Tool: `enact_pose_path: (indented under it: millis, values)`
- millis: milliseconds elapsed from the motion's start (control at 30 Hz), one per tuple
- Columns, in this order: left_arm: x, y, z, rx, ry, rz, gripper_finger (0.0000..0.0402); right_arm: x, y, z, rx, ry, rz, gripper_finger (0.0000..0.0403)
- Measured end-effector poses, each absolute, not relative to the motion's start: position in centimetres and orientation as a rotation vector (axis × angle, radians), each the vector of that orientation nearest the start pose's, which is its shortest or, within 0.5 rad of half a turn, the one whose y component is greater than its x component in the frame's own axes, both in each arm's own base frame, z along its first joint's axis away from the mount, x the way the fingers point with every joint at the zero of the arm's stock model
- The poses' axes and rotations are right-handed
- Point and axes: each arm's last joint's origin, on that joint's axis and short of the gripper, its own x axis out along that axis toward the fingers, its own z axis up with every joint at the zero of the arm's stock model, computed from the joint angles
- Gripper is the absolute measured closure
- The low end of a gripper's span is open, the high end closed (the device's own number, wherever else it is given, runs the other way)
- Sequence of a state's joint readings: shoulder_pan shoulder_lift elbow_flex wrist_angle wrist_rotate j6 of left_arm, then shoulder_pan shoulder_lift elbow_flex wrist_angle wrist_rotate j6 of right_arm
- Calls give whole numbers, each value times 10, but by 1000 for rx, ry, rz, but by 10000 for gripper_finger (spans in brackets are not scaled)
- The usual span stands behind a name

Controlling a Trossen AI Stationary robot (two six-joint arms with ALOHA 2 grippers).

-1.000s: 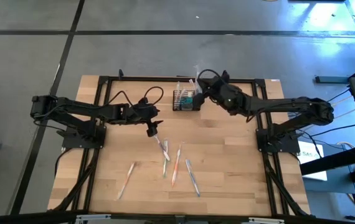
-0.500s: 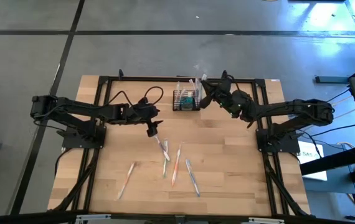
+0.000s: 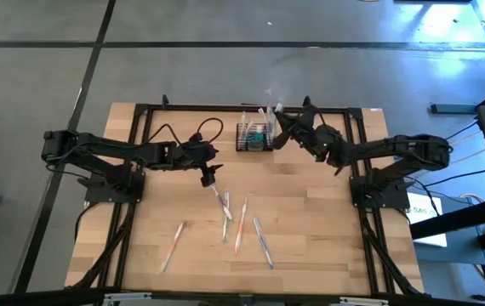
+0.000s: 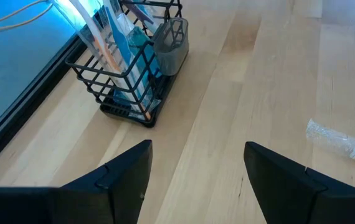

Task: Pick & Place toothbrushing station
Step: Put the right green toothbrush in the right section of the wire organizer

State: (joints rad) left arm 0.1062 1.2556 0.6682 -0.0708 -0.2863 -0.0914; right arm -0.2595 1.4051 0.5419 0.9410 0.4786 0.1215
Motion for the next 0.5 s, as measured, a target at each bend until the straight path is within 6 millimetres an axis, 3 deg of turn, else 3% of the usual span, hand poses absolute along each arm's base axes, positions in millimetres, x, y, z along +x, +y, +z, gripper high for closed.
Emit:
enact_pose_path:
  millis: [500]
  values:
    - [249,35,210,-27,642,408,151,273,-95,196,144,-68,-719,394]
